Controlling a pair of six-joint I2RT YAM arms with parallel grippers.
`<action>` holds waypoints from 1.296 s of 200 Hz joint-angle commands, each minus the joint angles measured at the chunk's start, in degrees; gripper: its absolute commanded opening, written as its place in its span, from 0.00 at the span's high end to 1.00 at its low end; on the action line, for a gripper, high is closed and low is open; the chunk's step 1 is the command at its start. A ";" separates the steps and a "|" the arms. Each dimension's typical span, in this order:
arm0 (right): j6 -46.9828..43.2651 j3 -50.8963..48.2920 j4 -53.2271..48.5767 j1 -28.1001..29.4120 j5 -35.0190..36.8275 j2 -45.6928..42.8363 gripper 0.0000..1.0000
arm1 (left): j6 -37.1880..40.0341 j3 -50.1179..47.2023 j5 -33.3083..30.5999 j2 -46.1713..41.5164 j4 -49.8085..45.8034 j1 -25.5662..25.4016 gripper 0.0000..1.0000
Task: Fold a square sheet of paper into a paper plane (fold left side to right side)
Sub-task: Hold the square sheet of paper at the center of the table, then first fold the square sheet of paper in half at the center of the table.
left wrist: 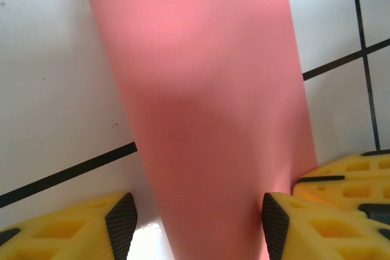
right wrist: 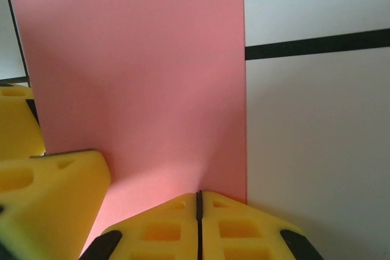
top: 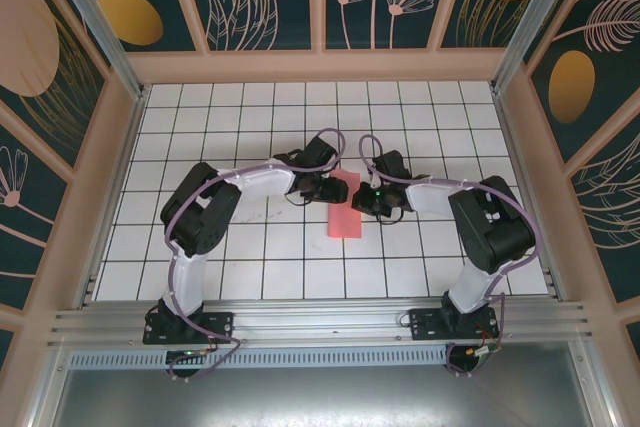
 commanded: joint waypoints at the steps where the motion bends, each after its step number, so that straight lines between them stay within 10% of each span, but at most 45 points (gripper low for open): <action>1: -0.92 -0.08 -4.14 0.41 2.35 2.86 0.92 | -0.29 -2.25 -1.29 -3.31 2.56 0.98 0.35; 37: -1.04 -0.19 -4.51 0.36 2.88 2.70 0.92 | -0.79 -4.88 -1.05 -9.52 4.32 1.88 0.36; 94: -1.36 0.02 -5.04 0.40 3.06 2.71 0.92 | -4.57 -9.14 17.23 -7.48 15.81 1.83 0.72; 259: -2.58 0.21 -7.05 0.35 3.13 2.98 0.92 | 1.01 -11.58 10.91 -1.43 10.48 3.96 0.84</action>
